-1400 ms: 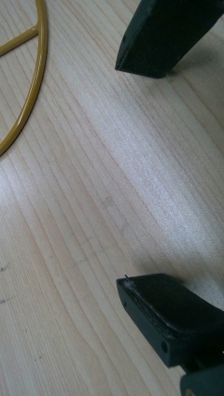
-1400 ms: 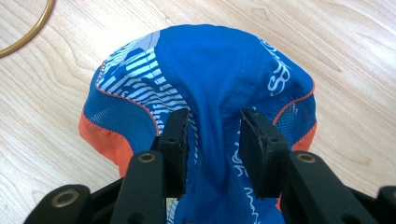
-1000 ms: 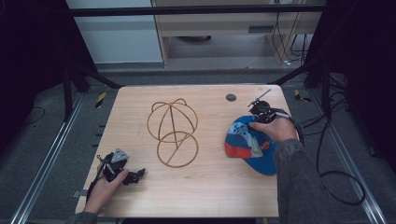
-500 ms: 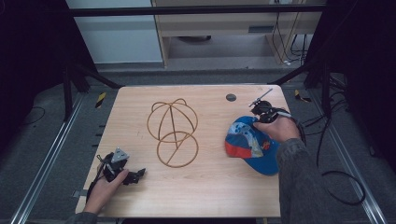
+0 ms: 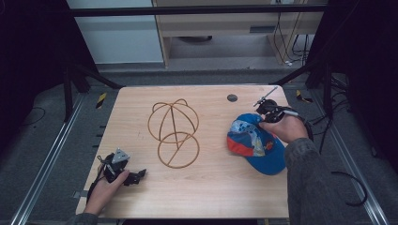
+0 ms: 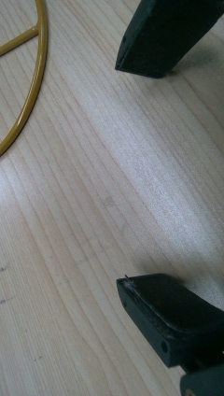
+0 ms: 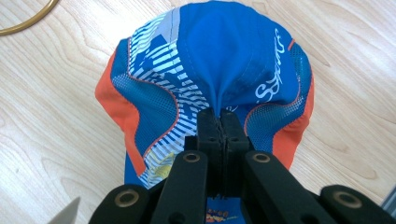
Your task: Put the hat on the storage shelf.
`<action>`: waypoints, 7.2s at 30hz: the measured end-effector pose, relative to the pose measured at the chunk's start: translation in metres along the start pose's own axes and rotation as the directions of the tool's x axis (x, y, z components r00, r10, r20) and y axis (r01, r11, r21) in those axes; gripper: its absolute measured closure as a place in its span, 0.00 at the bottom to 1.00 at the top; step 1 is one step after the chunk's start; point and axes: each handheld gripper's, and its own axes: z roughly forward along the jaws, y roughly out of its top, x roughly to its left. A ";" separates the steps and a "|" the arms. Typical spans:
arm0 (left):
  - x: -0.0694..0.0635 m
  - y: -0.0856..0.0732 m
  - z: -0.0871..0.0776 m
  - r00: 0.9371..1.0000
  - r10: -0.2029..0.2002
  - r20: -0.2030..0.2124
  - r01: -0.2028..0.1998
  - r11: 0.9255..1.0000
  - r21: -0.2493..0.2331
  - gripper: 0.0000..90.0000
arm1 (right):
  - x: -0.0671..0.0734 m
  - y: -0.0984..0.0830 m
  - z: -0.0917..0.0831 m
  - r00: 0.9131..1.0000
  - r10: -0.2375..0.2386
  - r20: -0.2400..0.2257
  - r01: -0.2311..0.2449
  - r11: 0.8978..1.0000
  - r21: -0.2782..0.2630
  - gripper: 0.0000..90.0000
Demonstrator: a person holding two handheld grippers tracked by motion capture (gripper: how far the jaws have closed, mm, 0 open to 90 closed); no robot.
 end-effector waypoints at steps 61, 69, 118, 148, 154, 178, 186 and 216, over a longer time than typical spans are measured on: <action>-0.001 0.000 0.000 1.000 0.000 0.001 0.000 1.000 0.001 0.00 | 0.073 0.062 -0.160 0.983 -0.186 -0.008 0.175 0.936 -0.304 1.00; -0.001 0.000 0.000 1.000 0.000 0.001 0.000 1.000 0.002 0.00 | 0.089 0.070 -0.172 0.978 -0.209 -0.014 0.189 0.911 -0.367 1.00; -0.001 0.000 0.000 1.000 0.000 0.000 0.000 1.000 0.000 0.00 | 0.157 0.108 -0.173 0.948 -0.318 -0.019 0.273 0.843 -0.464 1.00; -0.001 0.000 0.000 1.000 0.001 0.000 -0.001 1.000 0.001 0.00 | 0.175 0.142 -0.159 0.943 -0.330 -0.032 0.275 0.833 -0.479 1.00; -0.001 0.000 0.000 1.000 0.001 0.000 -0.001 1.000 0.000 0.00 | 0.178 0.147 -0.157 0.942 -0.335 -0.029 0.279 0.828 -0.486 1.00; -0.001 0.000 0.000 1.000 0.001 0.000 -0.001 1.000 0.001 0.00 | 0.181 0.166 -0.147 0.944 -0.327 -0.041 0.270 0.839 -0.473 1.00; -0.001 0.000 0.000 1.000 0.001 0.000 -0.001 1.000 0.001 0.00 | 0.181 0.175 -0.142 0.947 -0.319 -0.041 0.265 0.846 -0.462 1.00; -0.001 0.000 0.000 1.000 0.001 0.000 -0.001 1.000 0.000 0.00 | 0.192 0.187 -0.116 0.942 -0.331 -0.062 0.276 0.864 -0.421 1.00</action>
